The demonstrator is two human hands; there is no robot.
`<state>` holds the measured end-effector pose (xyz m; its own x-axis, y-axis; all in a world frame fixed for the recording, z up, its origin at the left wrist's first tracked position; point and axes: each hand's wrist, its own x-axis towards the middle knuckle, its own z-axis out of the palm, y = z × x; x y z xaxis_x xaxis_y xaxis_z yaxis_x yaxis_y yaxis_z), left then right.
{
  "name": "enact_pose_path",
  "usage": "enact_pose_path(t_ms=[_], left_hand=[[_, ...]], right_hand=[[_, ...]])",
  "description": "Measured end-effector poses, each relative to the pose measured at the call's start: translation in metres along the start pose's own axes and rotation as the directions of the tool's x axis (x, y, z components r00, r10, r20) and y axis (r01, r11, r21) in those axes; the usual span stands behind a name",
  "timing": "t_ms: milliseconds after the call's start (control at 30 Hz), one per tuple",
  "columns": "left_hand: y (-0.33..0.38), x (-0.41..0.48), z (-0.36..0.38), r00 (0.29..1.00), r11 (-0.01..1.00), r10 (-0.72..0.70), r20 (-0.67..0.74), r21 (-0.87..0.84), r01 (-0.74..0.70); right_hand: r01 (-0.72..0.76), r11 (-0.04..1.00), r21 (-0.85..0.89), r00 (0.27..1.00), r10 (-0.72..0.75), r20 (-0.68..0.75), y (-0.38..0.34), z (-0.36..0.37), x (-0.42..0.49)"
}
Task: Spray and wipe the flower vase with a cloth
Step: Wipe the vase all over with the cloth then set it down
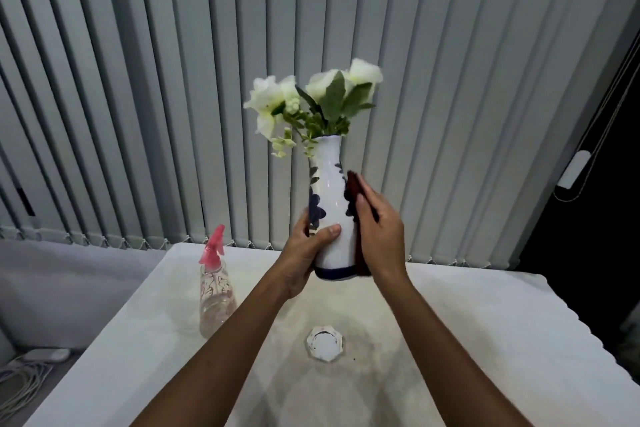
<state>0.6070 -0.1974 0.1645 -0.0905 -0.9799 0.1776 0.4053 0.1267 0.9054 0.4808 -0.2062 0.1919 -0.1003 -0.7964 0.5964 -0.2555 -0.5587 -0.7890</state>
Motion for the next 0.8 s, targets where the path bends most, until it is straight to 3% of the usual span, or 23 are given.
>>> enact_pose_path(t_ms=[133,300,400,600,800], left_hand=[[0.007,0.001,-0.004,0.998,0.994,-0.008,-0.061,-0.111,0.002],[0.008,-0.007,-0.012,0.986,0.991,-0.136,0.094,0.015,0.135],[0.005,-0.008,-0.009,0.973,0.981,-0.180,0.142,0.103,0.166],[0.003,-0.002,-0.007,0.993,0.997,-0.077,0.092,0.015,0.076],[0.010,0.003,-0.011,0.995,0.996,-0.094,0.038,-0.003,0.094]], right_hand=[[0.154,0.984,-0.086,0.986,-0.159,-0.052,0.019,0.006,-0.042],[0.295,0.932,-0.213,0.951,-0.308,-0.032,-0.005,0.013,-0.015],[0.229,0.957,-0.177,0.969,-0.242,-0.053,-0.023,0.009,0.013],[0.067,0.997,-0.032,0.997,-0.067,0.026,-0.014,0.002,0.014],[0.280,0.927,-0.249,0.946,-0.310,-0.091,0.010,0.017,-0.023]])
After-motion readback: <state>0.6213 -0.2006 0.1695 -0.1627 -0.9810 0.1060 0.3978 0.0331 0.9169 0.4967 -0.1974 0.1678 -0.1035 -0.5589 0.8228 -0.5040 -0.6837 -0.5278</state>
